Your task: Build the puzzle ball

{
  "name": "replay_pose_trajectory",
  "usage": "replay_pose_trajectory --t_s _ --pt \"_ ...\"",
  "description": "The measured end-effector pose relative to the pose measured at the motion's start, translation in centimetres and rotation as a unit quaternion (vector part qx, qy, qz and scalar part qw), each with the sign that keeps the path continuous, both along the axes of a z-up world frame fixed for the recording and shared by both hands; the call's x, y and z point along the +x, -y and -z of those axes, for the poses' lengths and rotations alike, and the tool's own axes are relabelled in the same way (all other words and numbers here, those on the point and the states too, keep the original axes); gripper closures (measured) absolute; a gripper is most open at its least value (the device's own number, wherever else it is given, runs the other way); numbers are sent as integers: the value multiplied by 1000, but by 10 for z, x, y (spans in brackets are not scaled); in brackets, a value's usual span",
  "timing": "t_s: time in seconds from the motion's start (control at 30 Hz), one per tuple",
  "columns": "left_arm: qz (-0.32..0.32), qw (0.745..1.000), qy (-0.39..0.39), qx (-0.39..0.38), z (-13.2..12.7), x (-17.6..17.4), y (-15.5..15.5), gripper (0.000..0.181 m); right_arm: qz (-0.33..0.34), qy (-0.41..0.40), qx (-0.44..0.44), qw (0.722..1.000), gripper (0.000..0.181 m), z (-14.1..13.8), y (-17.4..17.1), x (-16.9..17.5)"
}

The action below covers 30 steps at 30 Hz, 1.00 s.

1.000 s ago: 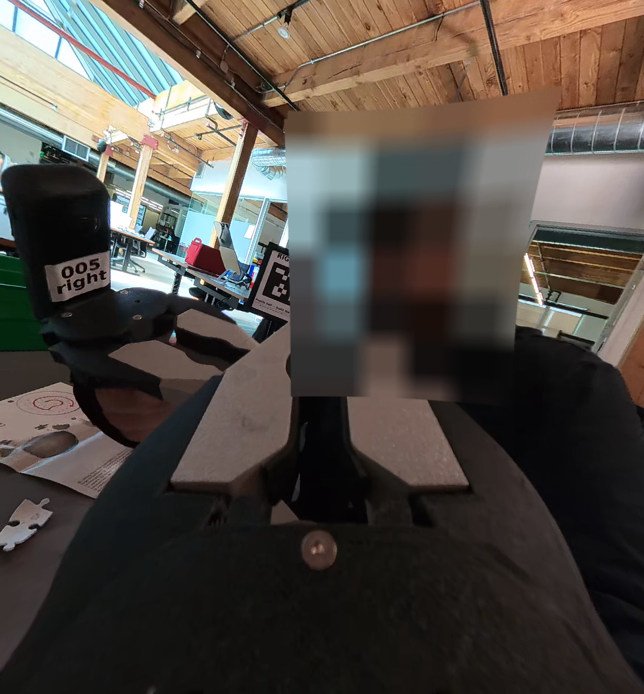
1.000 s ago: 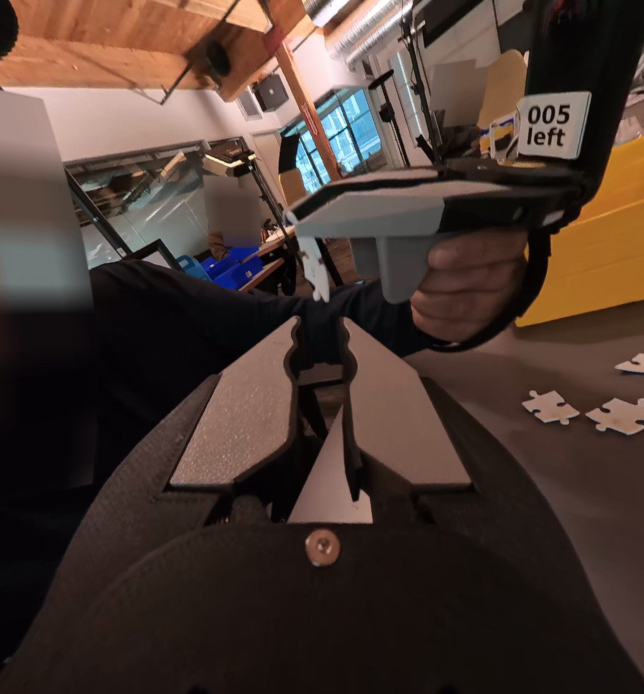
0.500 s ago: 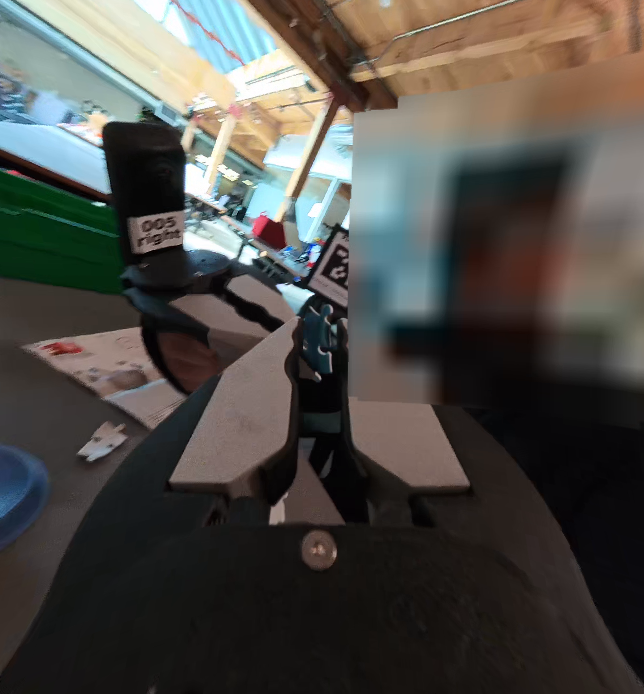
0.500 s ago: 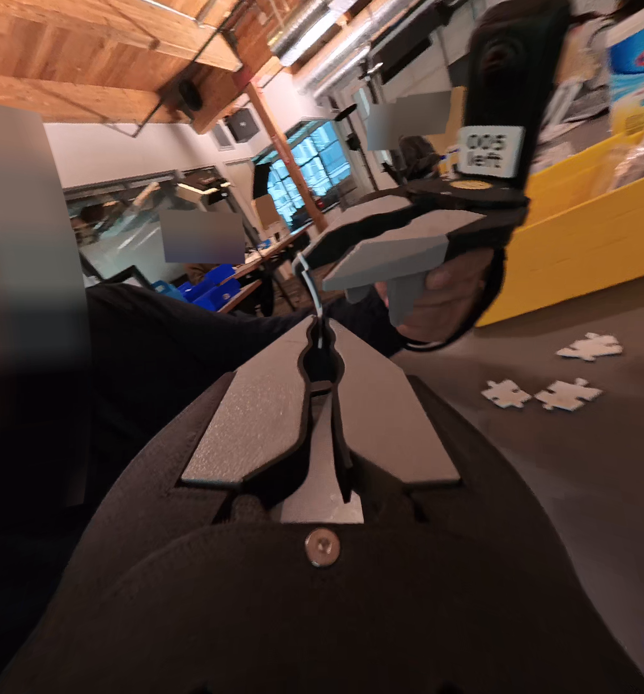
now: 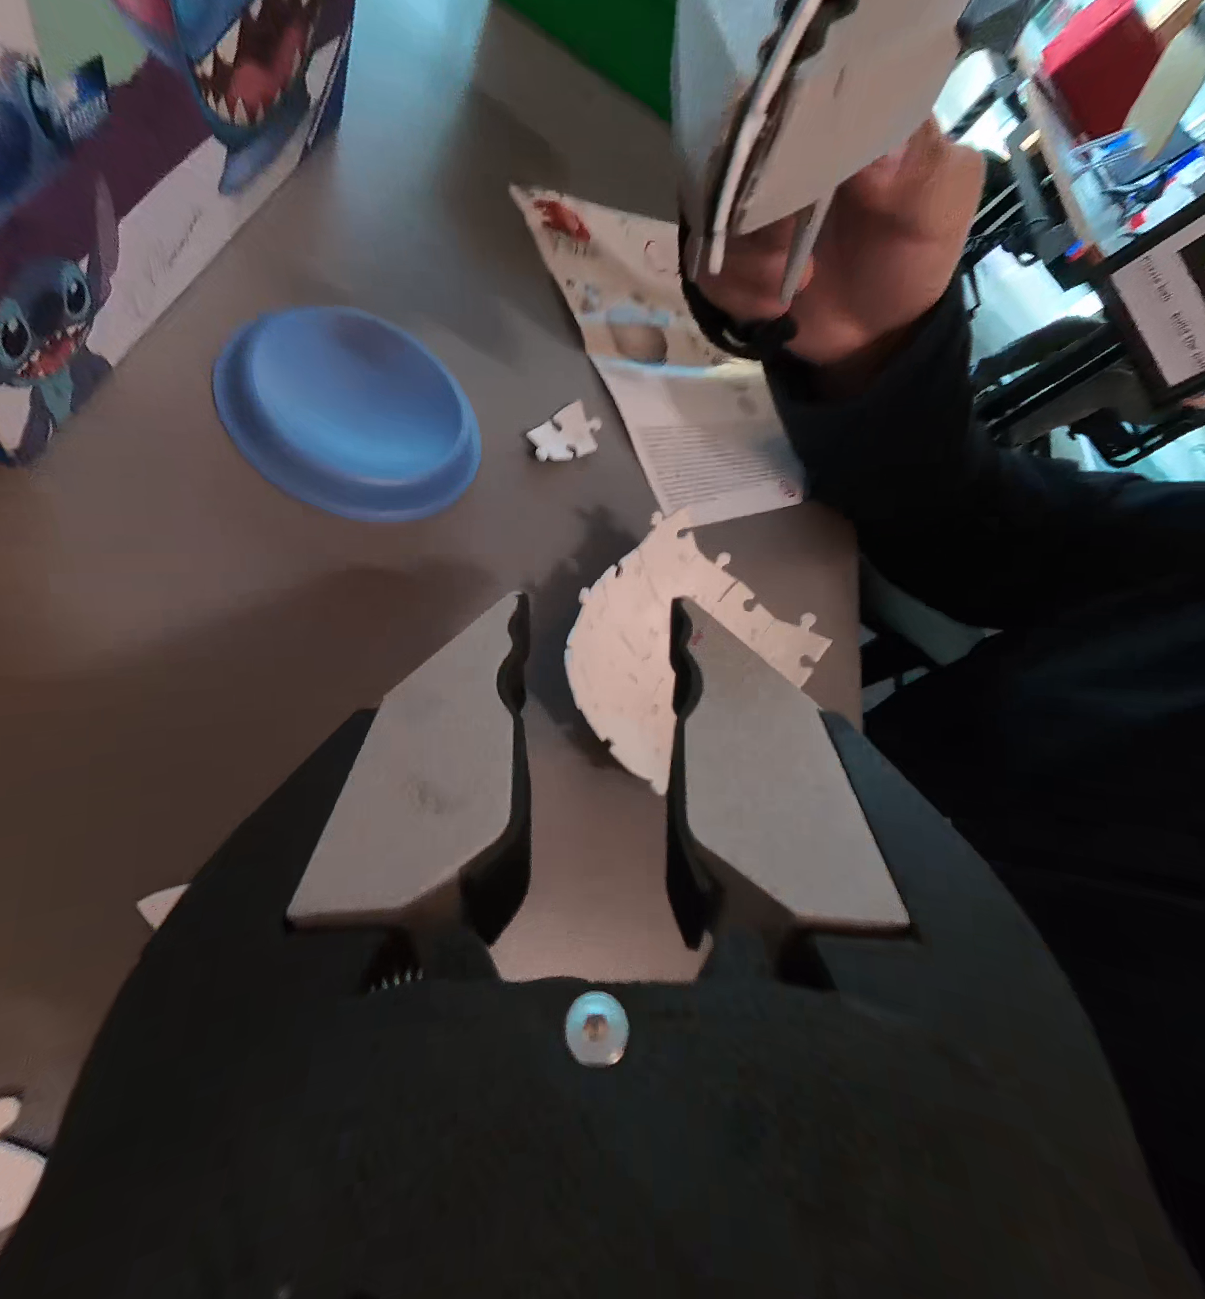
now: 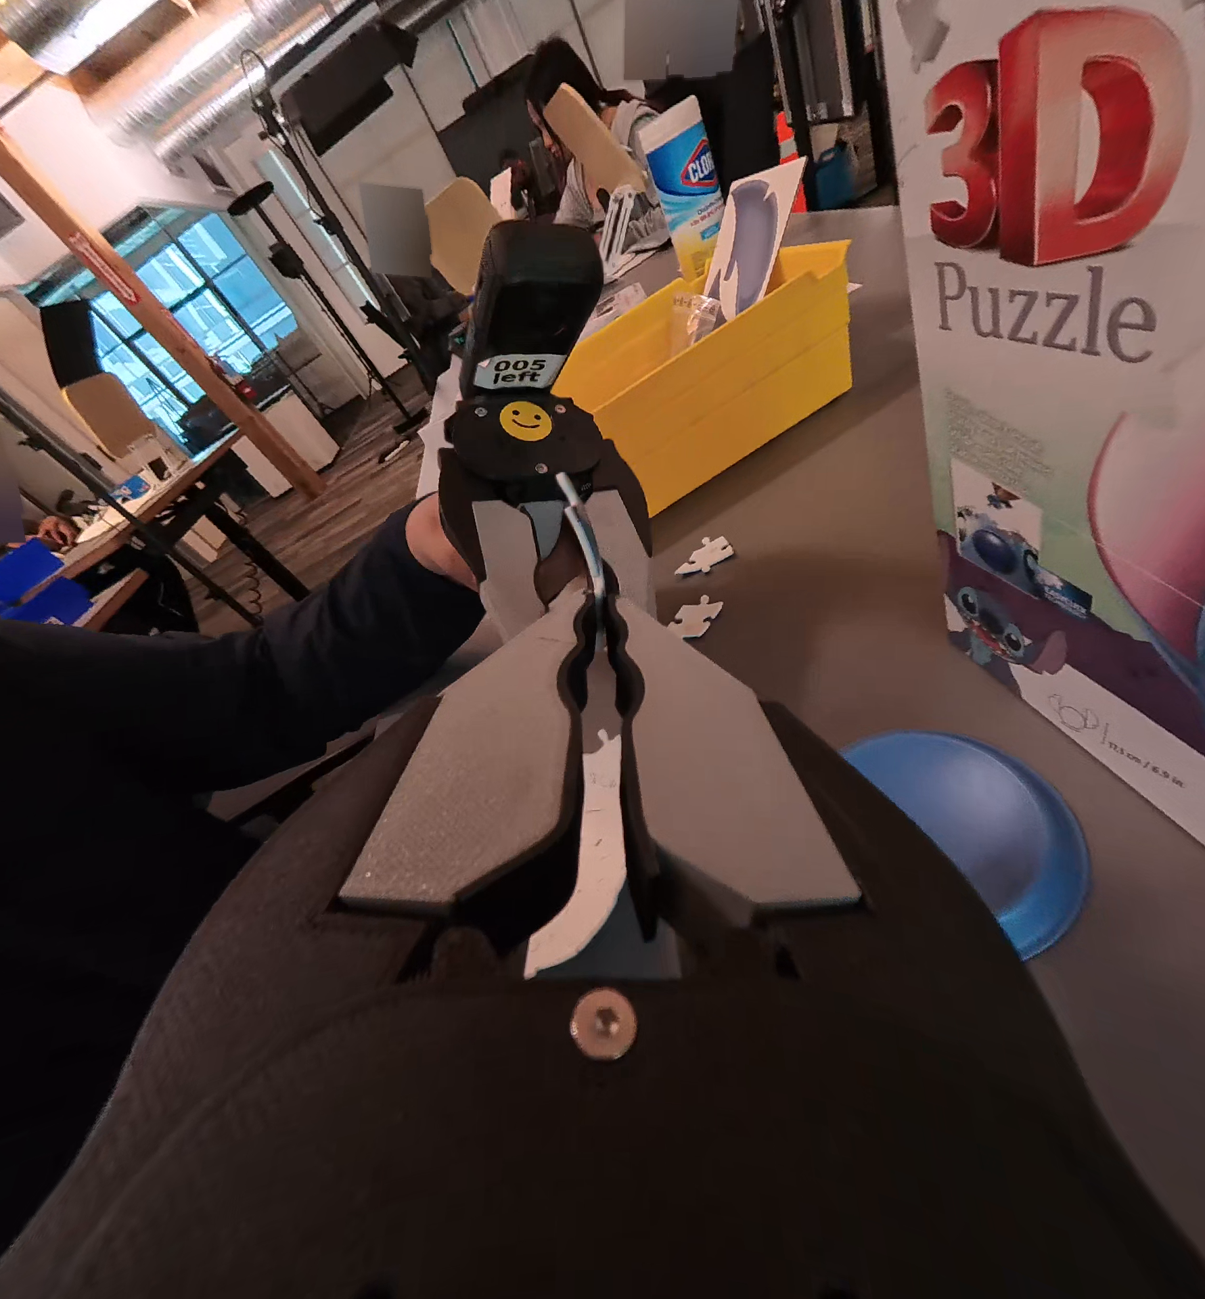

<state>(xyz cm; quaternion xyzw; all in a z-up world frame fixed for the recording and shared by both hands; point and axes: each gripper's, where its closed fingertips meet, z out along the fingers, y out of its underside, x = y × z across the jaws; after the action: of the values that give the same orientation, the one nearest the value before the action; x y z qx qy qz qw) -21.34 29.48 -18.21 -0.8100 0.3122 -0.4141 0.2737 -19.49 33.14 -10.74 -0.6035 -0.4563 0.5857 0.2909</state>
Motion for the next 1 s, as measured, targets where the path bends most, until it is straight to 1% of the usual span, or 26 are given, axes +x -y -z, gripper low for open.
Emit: replay_pose_trajectory --t_s 0.07,0.23,0.33,0.47,0.7,0.83,0.93,1.0 --pt "-8 1000 1 -4 4 -1 0 145 -2 8 -7 1000 181 5 -1 -1" --pt "-53 997 38 -38 8 -12 -10 148 1 46 -3 999 181 22 -3 -6" --pt "-65 996 31 -47 14 -18 -12 147 3 62 6 998 181 28 -3 -8" --pt "-71 996 29 -39 11 -19 -12 149 6 82 17 996 181 36 -4 -9" --pt "-75 996 11 -52 20 -22 -12 149 8 95 22 995 181 40 -5 -8" --pt "-77 996 17 -48 15 -25 -12 149 18 101 39 994 181 39 -8 -4" --pt "-80 995 26 -45 10 -26 -12 149 13 102 31 994 181 40 -7 -4" --pt "-70 996 24 -50 9 -25 -8 149 9 112 32 993 181 44 -7 -4"
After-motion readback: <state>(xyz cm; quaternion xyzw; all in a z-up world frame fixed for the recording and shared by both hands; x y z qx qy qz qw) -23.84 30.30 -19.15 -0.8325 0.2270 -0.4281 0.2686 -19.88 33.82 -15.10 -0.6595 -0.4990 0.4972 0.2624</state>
